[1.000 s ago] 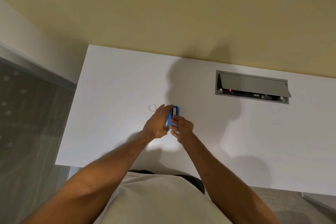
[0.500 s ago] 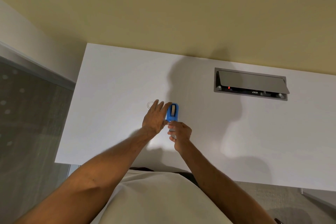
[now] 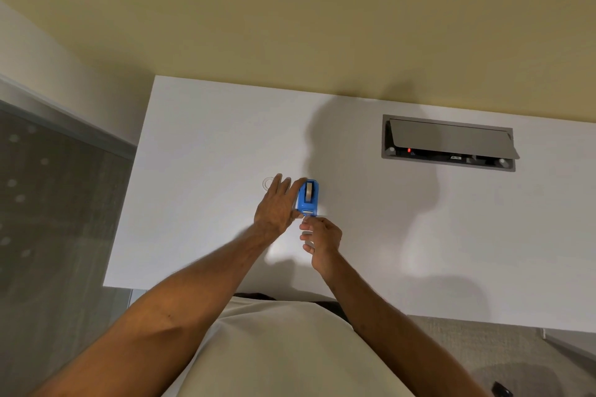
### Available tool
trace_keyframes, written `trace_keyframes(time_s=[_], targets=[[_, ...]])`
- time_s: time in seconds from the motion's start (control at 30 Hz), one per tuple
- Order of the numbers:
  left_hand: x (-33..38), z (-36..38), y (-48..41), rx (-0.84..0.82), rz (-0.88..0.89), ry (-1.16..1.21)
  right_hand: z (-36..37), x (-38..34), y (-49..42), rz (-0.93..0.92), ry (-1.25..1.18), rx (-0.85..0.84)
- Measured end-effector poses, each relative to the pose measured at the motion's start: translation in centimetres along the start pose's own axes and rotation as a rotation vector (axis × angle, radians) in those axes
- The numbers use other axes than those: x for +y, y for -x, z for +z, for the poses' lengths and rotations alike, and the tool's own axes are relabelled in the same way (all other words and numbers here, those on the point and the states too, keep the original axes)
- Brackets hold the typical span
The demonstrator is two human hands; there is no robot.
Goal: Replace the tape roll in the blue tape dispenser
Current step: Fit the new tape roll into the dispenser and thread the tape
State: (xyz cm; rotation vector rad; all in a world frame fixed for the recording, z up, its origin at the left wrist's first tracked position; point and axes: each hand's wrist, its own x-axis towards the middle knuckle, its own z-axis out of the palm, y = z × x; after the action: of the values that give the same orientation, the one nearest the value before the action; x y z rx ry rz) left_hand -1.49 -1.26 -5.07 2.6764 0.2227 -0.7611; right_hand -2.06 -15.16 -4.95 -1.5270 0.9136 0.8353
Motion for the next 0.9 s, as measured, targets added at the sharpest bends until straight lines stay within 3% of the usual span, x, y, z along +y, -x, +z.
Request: trace_keyframes(time_s=[0.5,0.9], targets=[[-0.08,0.01,0.04,-0.025,0.003,-0.002,0.27,-0.4,-0.57,-0.044,0.037,0.009],[-0.02,0.03,0.42,0.003,0.016,0.039,-0.03,-0.03,-0.43,-0.156,0.203,-0.021]])
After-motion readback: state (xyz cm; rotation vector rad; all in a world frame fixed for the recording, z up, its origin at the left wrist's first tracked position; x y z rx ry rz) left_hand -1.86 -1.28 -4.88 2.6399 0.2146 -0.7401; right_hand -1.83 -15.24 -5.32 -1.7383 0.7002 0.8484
